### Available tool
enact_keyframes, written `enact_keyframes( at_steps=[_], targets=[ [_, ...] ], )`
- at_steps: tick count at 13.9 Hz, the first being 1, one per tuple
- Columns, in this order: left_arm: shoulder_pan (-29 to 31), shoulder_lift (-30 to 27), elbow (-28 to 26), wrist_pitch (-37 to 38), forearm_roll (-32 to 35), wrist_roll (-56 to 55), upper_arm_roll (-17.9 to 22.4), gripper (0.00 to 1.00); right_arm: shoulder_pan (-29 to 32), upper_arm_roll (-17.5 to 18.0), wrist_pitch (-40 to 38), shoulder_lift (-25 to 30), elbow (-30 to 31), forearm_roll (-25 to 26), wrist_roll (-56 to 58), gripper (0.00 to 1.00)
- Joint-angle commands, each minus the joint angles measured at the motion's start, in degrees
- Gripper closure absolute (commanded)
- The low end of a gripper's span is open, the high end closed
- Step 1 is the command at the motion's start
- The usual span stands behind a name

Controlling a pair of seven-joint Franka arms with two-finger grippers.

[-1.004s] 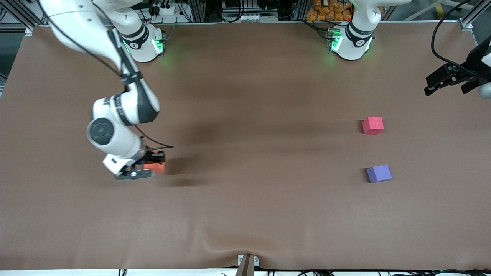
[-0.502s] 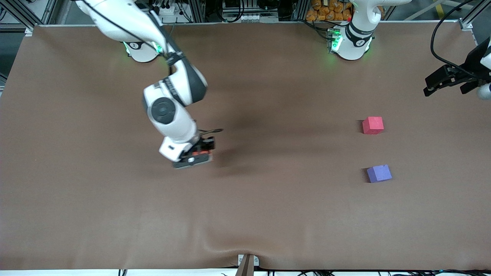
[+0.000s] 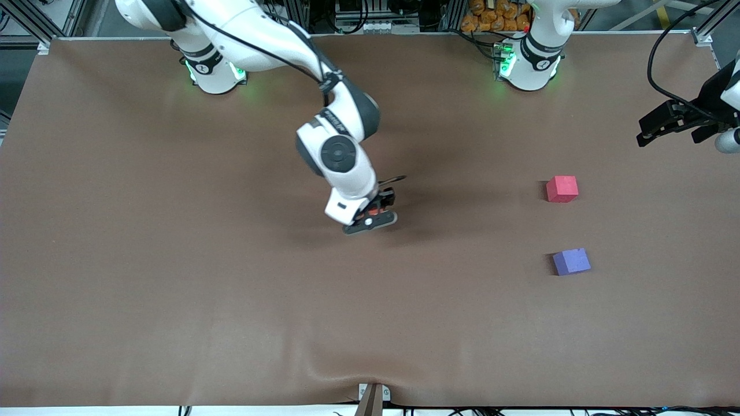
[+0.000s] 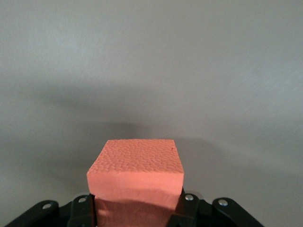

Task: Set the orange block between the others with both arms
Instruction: 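Carry the orange cube with the right gripper toward the table middle, then lower the orange cube with the right gripper while the left gripper approaches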

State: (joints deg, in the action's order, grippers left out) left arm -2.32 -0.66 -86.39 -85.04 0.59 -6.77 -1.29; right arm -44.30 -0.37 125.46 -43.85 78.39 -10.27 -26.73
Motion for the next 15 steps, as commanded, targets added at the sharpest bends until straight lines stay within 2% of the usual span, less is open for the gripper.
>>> enact_keyframes(
  at_steps=[1, 4, 6, 11, 12, 13, 14, 15],
  targets=[
    [-0.14, 0.04, -0.62, 0.13, 0.11, 0.71, -0.03, 0.00, -2.19, -0.78, -3.64, -3.17, -4.91, -1.07, -5.69, 1.00],
    [-0.14, 0.83, -0.71, 0.13, 0.11, 0.62, -0.64, 0.00, -3.08, -1.21, -3.91, -4.92, -5.00, -0.45, -8.50, 1.00],
    [-0.31, 1.53, -0.71, 0.05, 0.11, 0.53, -0.73, 0.00, -2.82, -1.74, -3.82, -6.15, -5.17, 1.99, -9.66, 1.00],
    [-0.75, 3.99, -0.71, -0.66, 0.11, -0.79, -3.89, 0.00, -2.37, -2.53, -3.73, -9.50, -8.34, 3.24, -9.74, 1.00],
    [-0.75, 4.43, -0.71, -0.83, 0.11, -0.79, -4.42, 0.00, -2.37, -2.62, -3.82, -9.50, -8.34, 3.41, -9.74, 0.94],
    [-0.75, 5.04, -0.63, -0.83, 0.11, -0.79, -5.03, 0.00, -2.29, -2.62, -3.91, -9.50, -8.34, 4.28, -9.66, 0.51],
    [-0.75, 5.57, -0.71, -1.18, 0.11, -0.79, -5.73, 0.00, -2.37, -2.62, -3.91, -9.50, -8.08, 6.38, -9.57, 0.01],
    [-0.84, 5.75, -0.71, -1.45, 0.20, -0.87, -6.26, 0.00, -2.55, -2.53, -4.00, -9.50, -8.08, 8.23, -9.66, 0.00]
  ],
)
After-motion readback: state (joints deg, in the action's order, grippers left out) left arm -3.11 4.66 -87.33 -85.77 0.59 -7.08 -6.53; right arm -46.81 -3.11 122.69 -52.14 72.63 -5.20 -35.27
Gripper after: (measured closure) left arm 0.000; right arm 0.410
